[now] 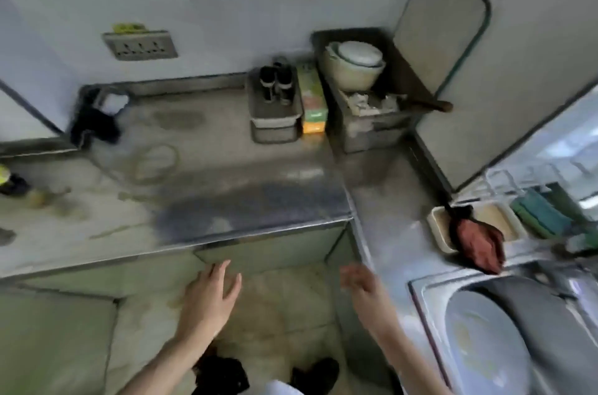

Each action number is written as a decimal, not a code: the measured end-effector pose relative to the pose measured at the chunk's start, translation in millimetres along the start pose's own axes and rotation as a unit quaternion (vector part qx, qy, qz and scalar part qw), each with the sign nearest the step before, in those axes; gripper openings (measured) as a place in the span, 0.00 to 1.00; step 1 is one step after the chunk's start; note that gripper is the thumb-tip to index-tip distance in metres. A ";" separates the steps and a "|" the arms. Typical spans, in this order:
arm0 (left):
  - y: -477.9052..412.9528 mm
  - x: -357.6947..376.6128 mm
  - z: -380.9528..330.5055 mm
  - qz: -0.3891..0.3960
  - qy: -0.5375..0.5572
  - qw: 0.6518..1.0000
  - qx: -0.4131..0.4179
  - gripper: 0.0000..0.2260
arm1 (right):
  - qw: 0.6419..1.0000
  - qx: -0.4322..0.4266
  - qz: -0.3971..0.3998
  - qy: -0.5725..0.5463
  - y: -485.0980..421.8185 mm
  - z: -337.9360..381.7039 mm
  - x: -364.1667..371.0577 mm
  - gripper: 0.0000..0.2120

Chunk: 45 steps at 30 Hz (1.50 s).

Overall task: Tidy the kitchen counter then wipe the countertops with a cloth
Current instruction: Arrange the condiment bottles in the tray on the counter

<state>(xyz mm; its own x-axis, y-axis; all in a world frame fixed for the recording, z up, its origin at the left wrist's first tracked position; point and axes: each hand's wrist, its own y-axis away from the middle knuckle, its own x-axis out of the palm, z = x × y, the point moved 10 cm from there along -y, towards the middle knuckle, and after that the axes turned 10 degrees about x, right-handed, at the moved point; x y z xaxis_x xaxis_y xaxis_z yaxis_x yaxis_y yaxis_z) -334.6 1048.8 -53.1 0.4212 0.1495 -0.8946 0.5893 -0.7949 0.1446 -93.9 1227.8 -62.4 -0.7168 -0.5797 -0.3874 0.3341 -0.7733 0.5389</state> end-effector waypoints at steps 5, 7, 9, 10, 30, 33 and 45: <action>10.2 -69.9 139.0 -0.072 0.027 0.990 -0.116 0.21 | 0.983 -0.035 0.127 0.130 -4.1 81.5 161.2 0.14; 15.1 -91.0 189.2 -0.089 0.040 0.984 -0.146 0.23 | 0.972 -0.050 0.165 0.160 -0.7 106.8 222.9 0.11; 17.1 -107.9 235.7 -0.102 0.062 0.979 -0.165 0.24 | 0.961 -0.067 0.188 0.190 3.1 133.1 279.0 0.06; 17.9 -114.8 257.1 -0.102 0.074 0.977 -0.175 0.23 | 0.957 -0.072 0.193 0.205 3.8 144.1 306.2 0.05; -20.4 -268.6 506.8 -0.350 0.273 0.831 -0.335 0.34 | 0.904 -0.188 0.318 0.217 8.7 366.0 639.9 0.22; -33.3 -262.9 516.9 -0.347 0.307 0.817 -0.344 0.34 | 0.903 -0.223 0.306 0.203 1.7 405.9 666.2 0.37; -47.4 -251.3 540.8 -0.335 0.338 0.819 -0.320 0.14 | 0.906 -0.245 0.310 0.154 -14.5 414.3 720.8 0.22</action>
<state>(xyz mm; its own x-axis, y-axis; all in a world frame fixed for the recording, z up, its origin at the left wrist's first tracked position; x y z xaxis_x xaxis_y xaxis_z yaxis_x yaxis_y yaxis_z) -841.3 730.9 -63.9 0.0132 0.8901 -0.4555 0.9940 0.0378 0.1027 -868.9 927.5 -39.6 -0.1197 -0.9270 -0.3555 0.8996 -0.2527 0.3561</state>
